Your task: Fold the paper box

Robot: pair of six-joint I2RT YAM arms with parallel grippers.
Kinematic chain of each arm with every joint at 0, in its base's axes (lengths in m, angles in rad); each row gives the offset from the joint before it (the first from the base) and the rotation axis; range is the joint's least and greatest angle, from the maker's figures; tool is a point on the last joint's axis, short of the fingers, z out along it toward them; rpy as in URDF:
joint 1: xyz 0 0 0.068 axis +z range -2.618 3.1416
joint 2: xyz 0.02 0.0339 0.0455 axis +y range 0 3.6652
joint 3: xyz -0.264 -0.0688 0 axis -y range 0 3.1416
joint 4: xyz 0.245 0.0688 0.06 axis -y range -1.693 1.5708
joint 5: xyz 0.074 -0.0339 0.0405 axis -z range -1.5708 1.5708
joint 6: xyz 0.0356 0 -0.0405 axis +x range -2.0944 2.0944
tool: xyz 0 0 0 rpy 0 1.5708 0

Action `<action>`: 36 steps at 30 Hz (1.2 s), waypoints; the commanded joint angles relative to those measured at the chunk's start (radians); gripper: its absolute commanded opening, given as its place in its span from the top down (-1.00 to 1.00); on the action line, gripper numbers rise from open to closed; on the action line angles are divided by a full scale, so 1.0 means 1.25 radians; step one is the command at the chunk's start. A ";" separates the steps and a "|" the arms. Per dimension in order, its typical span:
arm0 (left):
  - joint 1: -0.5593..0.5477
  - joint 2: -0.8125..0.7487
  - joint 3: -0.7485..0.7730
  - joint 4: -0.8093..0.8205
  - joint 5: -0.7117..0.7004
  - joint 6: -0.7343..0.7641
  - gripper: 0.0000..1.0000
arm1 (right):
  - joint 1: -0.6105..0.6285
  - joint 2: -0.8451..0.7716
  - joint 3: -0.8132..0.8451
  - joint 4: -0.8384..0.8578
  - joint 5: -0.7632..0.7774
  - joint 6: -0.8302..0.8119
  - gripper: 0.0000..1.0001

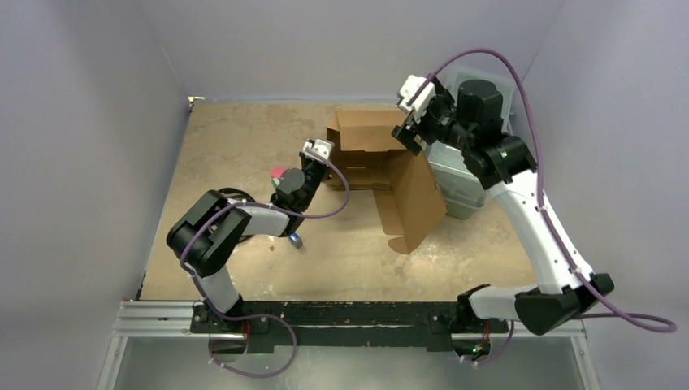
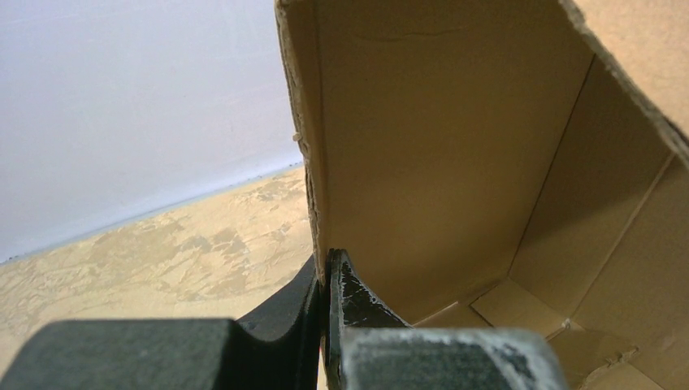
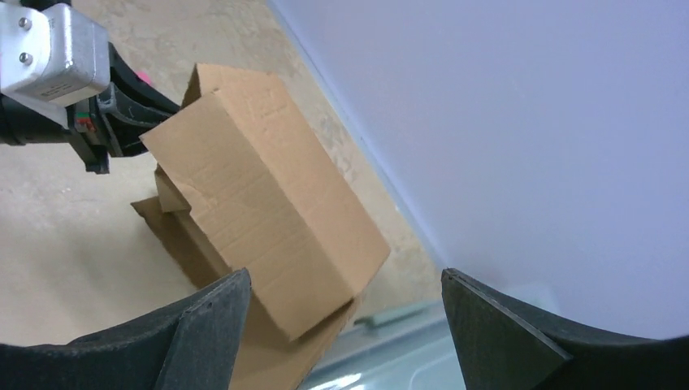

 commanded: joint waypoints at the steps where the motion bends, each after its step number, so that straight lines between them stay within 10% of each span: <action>1: -0.008 0.012 0.030 0.007 0.009 0.013 1.00 | 0.000 0.093 0.057 -0.001 -0.130 -0.225 -0.80; 36: -0.056 0.045 0.091 -0.062 -0.077 -0.002 1.00 | 0.069 0.248 0.097 -0.002 -0.074 -0.409 -0.83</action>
